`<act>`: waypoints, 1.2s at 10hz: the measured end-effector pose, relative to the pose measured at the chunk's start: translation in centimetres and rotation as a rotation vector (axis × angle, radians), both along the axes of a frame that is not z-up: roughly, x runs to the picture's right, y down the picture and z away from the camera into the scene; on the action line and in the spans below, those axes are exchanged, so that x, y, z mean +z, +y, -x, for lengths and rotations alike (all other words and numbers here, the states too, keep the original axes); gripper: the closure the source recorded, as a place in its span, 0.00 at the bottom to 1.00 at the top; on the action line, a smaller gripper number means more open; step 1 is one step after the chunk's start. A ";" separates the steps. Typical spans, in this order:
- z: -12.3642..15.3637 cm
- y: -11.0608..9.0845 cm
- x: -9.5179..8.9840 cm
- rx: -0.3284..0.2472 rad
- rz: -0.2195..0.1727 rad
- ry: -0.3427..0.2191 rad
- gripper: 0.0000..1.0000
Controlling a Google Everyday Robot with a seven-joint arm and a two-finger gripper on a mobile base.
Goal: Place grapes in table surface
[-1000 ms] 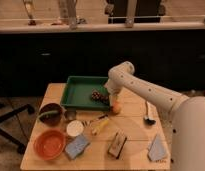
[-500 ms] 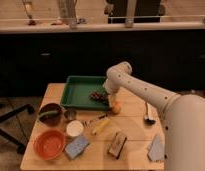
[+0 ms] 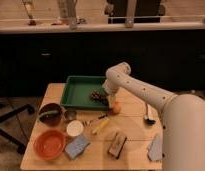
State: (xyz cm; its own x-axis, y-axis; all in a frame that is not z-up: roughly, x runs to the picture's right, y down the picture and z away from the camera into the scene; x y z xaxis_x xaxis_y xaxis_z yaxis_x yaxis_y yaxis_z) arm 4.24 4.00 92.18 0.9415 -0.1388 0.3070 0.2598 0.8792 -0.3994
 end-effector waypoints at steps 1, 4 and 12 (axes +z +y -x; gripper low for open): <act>0.0 0.0 0.0 0.000 0.000 0.001 0.20; 0.0 -0.1 -0.2 -0.002 0.000 0.002 0.20; -1.5 -1.5 -7.0 0.030 0.186 0.111 0.20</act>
